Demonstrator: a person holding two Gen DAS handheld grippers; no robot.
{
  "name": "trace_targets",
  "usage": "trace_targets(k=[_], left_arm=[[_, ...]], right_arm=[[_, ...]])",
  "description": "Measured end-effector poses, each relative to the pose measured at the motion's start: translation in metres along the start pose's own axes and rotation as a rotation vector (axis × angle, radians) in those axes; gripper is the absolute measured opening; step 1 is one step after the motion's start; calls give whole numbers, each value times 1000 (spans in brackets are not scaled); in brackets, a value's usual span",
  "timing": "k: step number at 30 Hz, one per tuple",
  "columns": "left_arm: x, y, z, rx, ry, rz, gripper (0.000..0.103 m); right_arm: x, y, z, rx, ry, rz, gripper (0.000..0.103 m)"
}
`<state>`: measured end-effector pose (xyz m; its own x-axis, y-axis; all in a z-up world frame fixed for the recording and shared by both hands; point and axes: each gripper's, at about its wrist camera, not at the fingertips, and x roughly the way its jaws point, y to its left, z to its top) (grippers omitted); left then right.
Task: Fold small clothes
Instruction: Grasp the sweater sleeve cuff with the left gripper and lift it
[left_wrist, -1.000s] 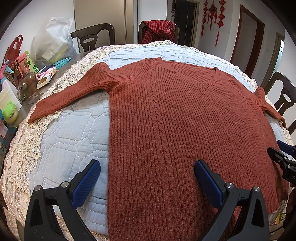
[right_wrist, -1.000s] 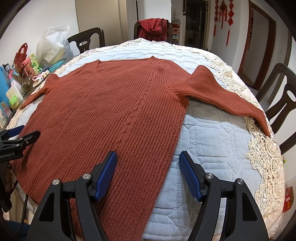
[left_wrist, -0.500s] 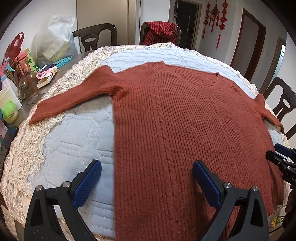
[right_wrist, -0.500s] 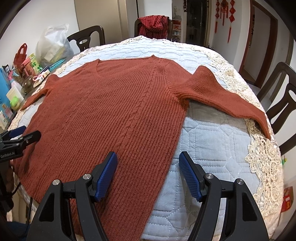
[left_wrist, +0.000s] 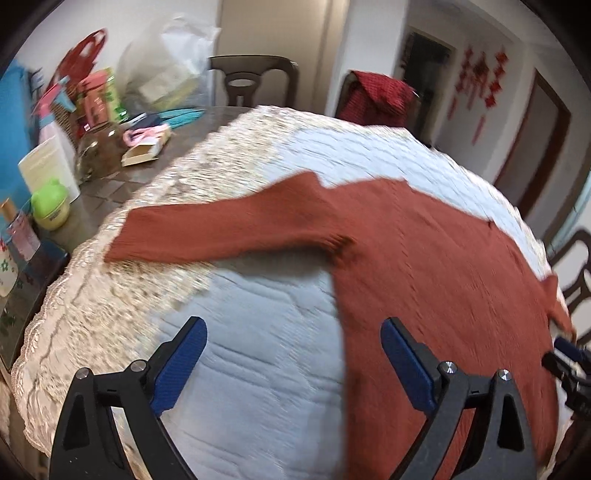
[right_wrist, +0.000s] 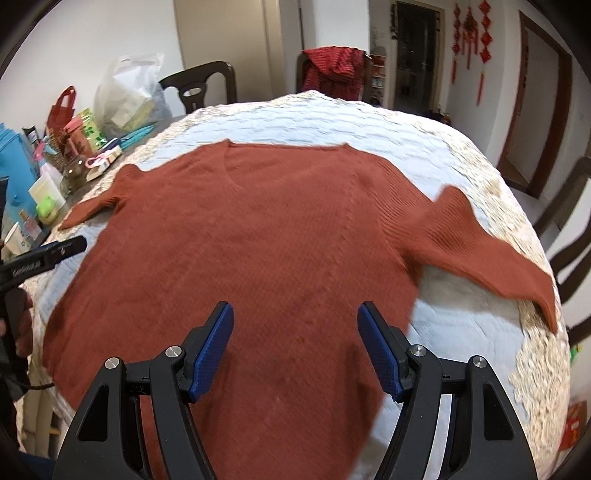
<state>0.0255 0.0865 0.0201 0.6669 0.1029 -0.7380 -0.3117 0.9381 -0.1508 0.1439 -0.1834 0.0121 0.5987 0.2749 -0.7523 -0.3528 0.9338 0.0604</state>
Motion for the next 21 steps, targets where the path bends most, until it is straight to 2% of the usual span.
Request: trace_targets(k=[10, 15, 18, 20, 21], left_arm=[[22, 79, 27, -261, -25, 57, 84], [37, 96, 31, -317, -3, 76, 75], [44, 99, 37, -309, -10, 97, 61], [48, 101, 40, -308, -13, 119, 36], [48, 103, 41, -308, -12, 115, 28]], right_arm=[[14, 13, 17, -25, 2, 29, 70], [19, 10, 19, -8, 14, 29, 70], [21, 10, 21, -8, 16, 30, 70], [21, 10, 22, -8, 15, 31, 70], [21, 10, 23, -8, 13, 33, 70]])
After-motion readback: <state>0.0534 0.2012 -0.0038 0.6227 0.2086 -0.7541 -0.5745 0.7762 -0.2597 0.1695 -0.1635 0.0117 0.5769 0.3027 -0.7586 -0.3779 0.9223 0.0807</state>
